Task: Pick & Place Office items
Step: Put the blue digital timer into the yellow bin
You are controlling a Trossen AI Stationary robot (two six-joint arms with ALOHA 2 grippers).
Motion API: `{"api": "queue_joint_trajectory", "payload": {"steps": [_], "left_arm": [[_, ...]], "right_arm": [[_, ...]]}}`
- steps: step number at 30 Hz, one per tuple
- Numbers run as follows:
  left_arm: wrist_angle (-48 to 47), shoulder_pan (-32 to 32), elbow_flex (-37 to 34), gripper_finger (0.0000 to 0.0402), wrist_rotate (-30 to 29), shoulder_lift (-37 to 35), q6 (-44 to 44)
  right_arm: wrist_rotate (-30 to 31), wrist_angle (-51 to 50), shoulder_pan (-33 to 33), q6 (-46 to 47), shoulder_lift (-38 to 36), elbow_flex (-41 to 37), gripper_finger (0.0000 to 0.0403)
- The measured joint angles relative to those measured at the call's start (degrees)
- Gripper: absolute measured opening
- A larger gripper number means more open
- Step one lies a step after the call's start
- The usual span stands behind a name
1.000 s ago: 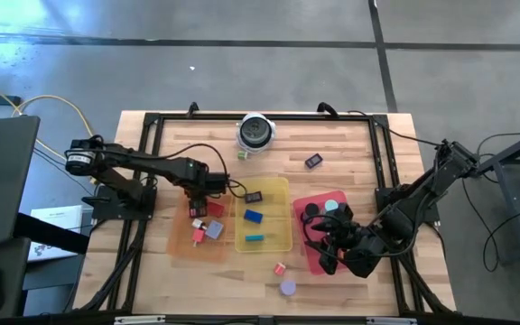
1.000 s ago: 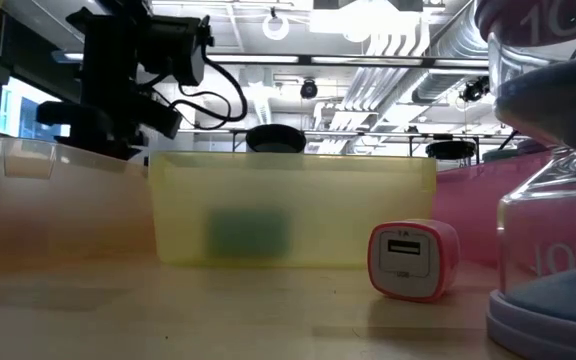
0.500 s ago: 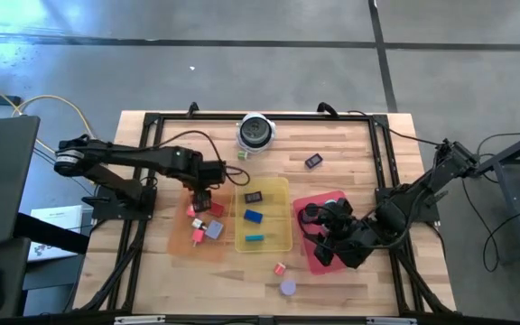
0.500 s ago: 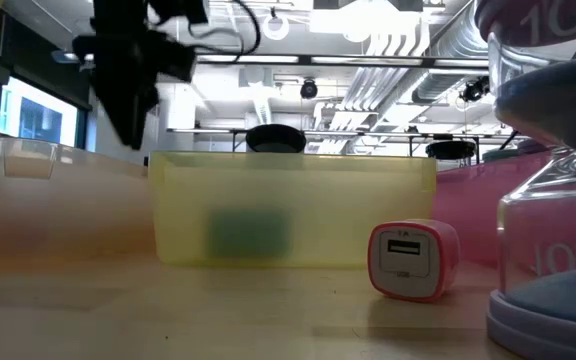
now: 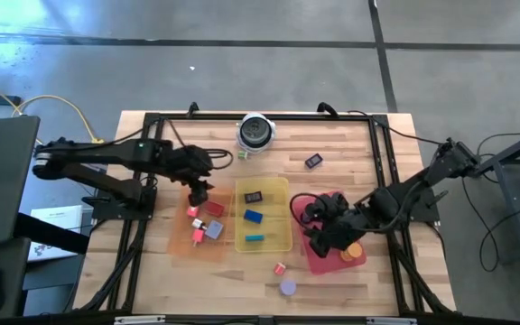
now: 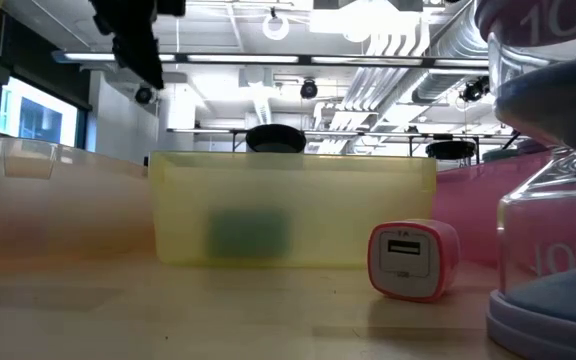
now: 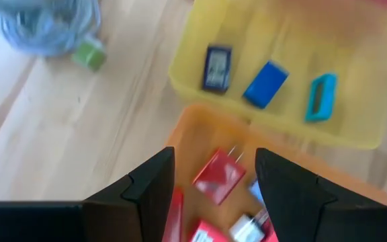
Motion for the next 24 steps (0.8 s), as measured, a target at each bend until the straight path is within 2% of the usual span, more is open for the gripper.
{"api": "queue_joint_trajectory", "payload": {"steps": [5, 16, 20, 24], "left_arm": [[2.9, -0.1, 0.0, 0.02, 0.0, -2.7, 0.2], [3.4, -2.3, -0.1, 0.02, 0.0, -3.0, -0.6], [5.4, -3.1, -0.1, 0.02, 0.1, -3.0, -0.9], [8.2, -3.1, -0.1, 0.02, 0.2, -3.0, -1.1]], "right_arm": [[0.2, -0.1, -4.0, -6.9, 0.0, 0.0, 0.0217], [-7.8, -6.9, -16.9, -19.7, -0.2, 0.0, 0.0217], [-11.0, -12.0, -23.0, -26.8, -0.2, 0.0, 0.0217], [-11.2, -15.2, -28.5, -37.4, -0.2, 0.0, 0.0217]]}}
